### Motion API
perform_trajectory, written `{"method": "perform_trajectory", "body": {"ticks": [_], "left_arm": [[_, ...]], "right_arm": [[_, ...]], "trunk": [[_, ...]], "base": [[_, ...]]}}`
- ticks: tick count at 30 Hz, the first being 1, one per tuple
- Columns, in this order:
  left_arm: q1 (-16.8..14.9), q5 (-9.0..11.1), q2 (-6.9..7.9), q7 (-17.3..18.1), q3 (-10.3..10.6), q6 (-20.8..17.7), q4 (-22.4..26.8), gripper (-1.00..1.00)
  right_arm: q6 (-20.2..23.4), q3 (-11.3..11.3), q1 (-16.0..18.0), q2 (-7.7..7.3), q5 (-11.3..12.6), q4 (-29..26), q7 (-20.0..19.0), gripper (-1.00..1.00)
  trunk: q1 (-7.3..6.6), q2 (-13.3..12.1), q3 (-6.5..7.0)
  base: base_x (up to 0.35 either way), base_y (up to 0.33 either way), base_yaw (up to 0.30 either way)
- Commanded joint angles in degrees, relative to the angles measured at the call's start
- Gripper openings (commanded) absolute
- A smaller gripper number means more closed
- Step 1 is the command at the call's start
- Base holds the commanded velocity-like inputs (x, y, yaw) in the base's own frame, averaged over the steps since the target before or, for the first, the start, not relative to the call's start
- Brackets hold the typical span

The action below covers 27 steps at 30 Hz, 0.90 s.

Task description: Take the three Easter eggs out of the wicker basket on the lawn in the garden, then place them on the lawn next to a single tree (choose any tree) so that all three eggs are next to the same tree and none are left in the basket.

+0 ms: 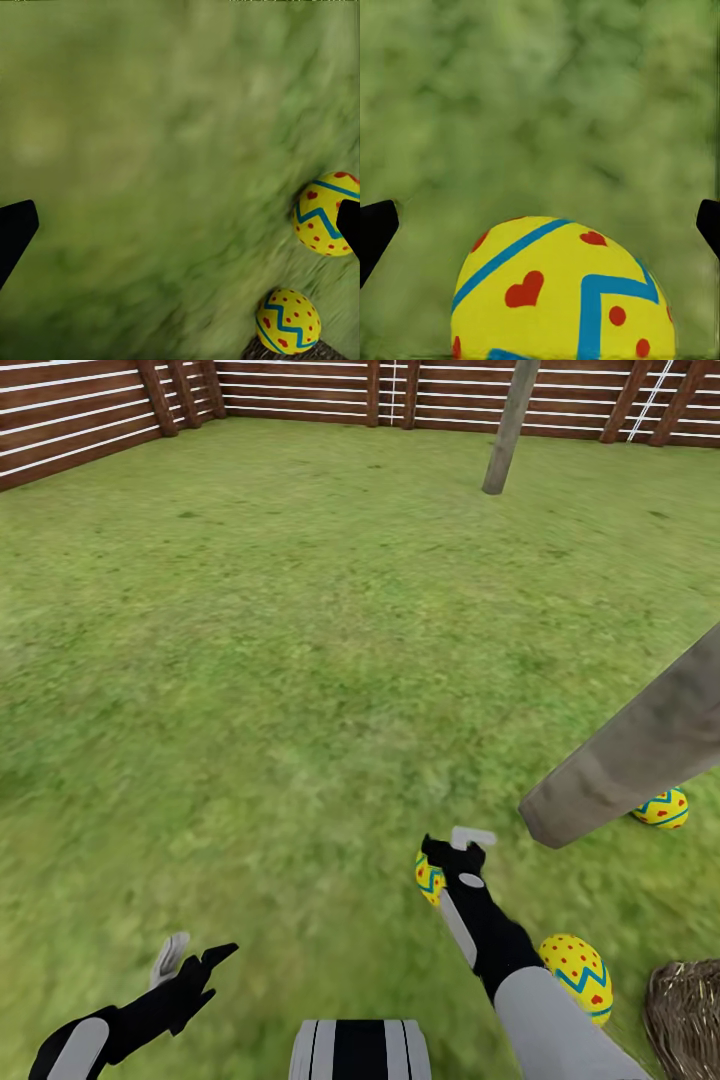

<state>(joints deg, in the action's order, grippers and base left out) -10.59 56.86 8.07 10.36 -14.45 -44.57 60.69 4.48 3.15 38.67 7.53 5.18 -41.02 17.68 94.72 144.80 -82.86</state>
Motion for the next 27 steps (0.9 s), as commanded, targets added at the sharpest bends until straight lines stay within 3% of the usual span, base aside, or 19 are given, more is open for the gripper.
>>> {"method": "perform_trajectory", "body": {"ticks": [1, 3, 4, 7, 8, 15, 27], "left_arm": [[0.0, -0.2, -0.01, 0.2, -0.1, -0.3, 0.0, 1.0], [0.0, -0.2, -0.04, 0.2, -0.2, -0.3, 0.1, 1.0], [0.0, -0.2, -0.05, 0.1, -0.2, -0.2, 0.3, 1.0], [0.0, -0.2, -0.01, 0.2, -0.2, -0.2, 0.5, 1.0], [0.0, -0.2, 0.0, 0.2, -0.2, -0.2, 0.6, 1.0], [0.0, -0.2, -0.12, 0.4, -0.3, -0.2, 2.1, 1.0], [1.5, -0.2, -0.17, 0.2, -0.4, 3.1, 3.1, 1.0]], "right_arm": [[4.3, 0.3, -1.7, -0.07, 0.5, -5.3, 0.3, 1.0], [13.1, 0.4, -6.1, -0.38, 0.6, -16.5, -0.1, 1.0], [19.3, 0.5, -9.1, -0.63, 0.6, -24.8, -0.2, 1.0], [32.2, 0.7, -14.0, -0.95, 0.7, -39.9, -0.4, 1.0], [34.7, 0.8, -14.7, -1.12, 0.7, -42.3, -0.5, 1.0], [39.1, 1.0, -15.7, -2.49, 0.3, -46.1, -6.2, 1.0], [39.4, 1.3, -16.3, -2.87, -0.1, -45.2, -10.4, 1.0]], "trunk": [[-0.01, 0.0, -0.04], [-0.01, 0.0, -0.04], [-0.01, 0.0, -0.04], [-0.01, 0.0, 0.04], [-0.01, 0.0, 0.11], [-0.16, -0.1, 1.98], [-0.47, -0.2, 4.95]], "base": [[0.0, 0.0, 0.0], [0.0, 0.0, 0.0], [0.0, 0.0, 0.0], [-0.012, 0.0, -0.045], [-0.013, 0.0, -0.082], [-0.005, 0.0, -0.047], [0.0, 0.0, -0.005]]}}
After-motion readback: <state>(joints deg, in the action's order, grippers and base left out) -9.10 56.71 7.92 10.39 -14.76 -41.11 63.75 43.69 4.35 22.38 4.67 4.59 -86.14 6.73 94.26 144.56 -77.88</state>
